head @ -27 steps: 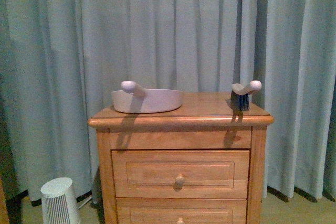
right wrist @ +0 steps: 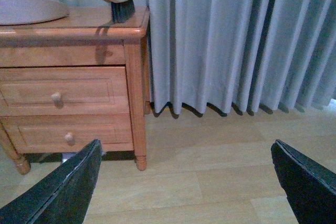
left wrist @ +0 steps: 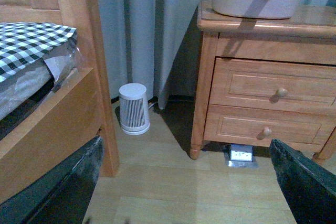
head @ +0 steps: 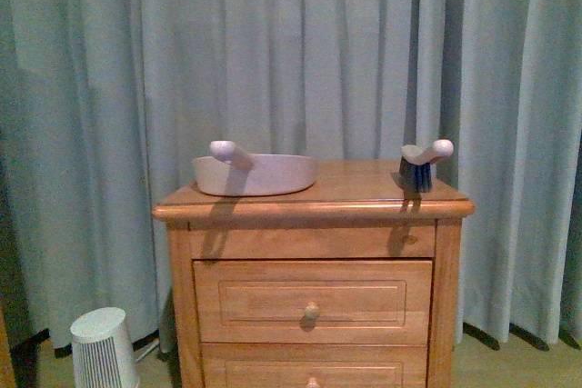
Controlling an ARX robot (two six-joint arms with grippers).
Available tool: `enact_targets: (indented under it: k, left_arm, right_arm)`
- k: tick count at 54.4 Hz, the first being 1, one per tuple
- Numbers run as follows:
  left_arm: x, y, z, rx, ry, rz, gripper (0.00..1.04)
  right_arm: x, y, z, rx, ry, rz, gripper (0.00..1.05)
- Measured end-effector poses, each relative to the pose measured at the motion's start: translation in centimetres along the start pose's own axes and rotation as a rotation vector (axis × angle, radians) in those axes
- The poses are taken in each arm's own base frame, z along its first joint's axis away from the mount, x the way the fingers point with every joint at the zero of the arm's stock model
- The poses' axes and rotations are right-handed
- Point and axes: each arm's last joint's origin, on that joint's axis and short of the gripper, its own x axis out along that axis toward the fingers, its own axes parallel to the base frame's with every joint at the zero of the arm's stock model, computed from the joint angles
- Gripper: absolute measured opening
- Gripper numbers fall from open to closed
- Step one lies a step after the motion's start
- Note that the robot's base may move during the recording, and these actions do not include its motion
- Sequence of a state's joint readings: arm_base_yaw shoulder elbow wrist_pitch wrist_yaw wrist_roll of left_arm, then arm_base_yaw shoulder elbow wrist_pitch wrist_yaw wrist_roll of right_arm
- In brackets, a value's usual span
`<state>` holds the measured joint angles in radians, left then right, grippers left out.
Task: Clean up trash
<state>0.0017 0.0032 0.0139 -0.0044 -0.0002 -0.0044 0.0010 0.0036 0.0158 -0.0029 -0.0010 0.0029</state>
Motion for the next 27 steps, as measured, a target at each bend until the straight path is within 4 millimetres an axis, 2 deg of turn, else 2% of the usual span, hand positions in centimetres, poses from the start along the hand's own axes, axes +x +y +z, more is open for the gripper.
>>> enact_targets:
  k: [27]
  left_arm:
    - [0.00,0.00,0.00,0.000,0.000,0.000,0.97]
  right_arm:
    - [0.00,0.00,0.00,0.000,0.000,0.000,0.97]
